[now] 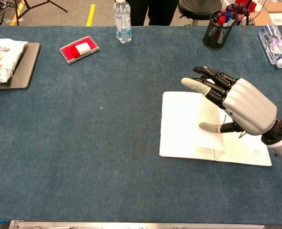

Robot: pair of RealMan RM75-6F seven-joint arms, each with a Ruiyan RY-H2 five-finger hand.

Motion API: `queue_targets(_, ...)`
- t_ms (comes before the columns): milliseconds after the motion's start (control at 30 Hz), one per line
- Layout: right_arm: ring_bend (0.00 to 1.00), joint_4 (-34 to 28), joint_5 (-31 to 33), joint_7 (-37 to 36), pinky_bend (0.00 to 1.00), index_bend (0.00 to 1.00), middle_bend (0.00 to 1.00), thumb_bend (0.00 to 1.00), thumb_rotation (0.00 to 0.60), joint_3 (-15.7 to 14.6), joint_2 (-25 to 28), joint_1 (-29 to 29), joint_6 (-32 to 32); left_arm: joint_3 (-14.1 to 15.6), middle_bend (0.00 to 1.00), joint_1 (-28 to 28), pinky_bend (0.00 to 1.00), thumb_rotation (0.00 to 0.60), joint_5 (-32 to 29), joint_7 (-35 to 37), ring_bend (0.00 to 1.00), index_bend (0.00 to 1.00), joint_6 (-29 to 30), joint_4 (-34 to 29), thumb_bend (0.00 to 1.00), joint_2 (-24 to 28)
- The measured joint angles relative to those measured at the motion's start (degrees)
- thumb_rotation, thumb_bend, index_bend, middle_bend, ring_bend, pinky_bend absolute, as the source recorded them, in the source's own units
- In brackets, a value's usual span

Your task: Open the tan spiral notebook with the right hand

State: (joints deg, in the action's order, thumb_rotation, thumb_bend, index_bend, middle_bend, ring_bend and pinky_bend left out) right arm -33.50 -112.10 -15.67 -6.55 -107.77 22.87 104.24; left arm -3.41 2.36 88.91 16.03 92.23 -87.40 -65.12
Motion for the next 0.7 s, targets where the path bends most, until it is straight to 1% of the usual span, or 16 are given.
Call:
queue_targets(200, 0.08, 2.8, 1.42, -2.51, 0.23, 0.0, 0.2, 0.1, 0.6, 0.51, -1.78, -0.21, 2.31, 0.03, 0.26, 0.01, 0.37, 0.6, 0.07, -0.2, 0.11, 0.21, -0.01, 0.0, 0.02, -0.05)
queue_targets(333, 0.08, 4.0, 2.17, -3.21, 0.23, 0.0, 0.2, 0.1, 0.6, 0.55, -2.42, -0.29, 2.48, 0.05, 0.26, 0.03, 0.37, 0.6, 0.09, -0.36, 0.11, 0.21, -0.06, -0.02, 0.02, -0.08)
queue_targets(533, 0.08, 6.62, 3.58, -4.55, 0.23, 0.0, 0.2, 0.1, 0.6, 0.67, -4.09, -0.29, 1.14, 0.02, 0.26, 0.05, 0.37, 0.6, 0.0, -0.29, 0.11, 0.21, -0.12, -0.1, 0.02, -0.03)
queue_targets(700, 0.08, 9.43, 5.1, -6.03, 0.23, 0.0, 0.2, 0.14, 0.6, 1.0, -6.38, 0.04, -0.57, 0.02, 0.26, 0.07, 0.37, 0.6, 0.03, -0.26, 0.11, 0.21, -0.15, -0.06, 0.02, 0.0)
